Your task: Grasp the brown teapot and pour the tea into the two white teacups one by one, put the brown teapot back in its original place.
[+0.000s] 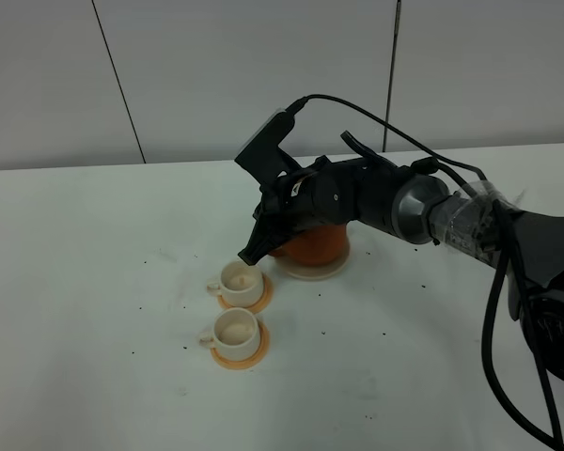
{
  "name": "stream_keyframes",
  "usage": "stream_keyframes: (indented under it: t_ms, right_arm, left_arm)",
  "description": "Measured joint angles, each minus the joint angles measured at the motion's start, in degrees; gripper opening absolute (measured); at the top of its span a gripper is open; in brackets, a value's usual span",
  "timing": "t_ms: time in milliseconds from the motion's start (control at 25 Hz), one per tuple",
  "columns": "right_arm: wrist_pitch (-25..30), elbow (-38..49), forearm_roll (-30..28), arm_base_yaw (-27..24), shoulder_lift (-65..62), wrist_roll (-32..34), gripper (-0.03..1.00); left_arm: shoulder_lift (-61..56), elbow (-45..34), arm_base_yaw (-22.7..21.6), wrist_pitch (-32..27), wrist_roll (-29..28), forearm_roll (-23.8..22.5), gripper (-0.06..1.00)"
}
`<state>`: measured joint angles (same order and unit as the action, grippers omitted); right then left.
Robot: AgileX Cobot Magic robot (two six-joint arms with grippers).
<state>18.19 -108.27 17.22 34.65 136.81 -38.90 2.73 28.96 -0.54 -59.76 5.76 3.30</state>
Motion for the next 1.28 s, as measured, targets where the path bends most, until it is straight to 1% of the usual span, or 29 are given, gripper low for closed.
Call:
stream_keyframes:
  t_ms: [320,1120,1280]
  right_arm:
    - [0.5,0.0,0.41,0.0,0.39,-0.02,0.0]
    - [4.75,-0.05,0.18,0.0,0.29,-0.05,0.01]
    - [5.81,-0.05,-0.86,0.0,-0.17,-0.05,0.01]
  left_arm:
    - [0.0,0.0,0.0,0.0,0.0,0.0,0.23]
    - [0.0,0.0,0.0,0.0,0.0,0.0,0.23]
    - [0.0,0.0,0.0,0.0,0.0,0.0,0.23]
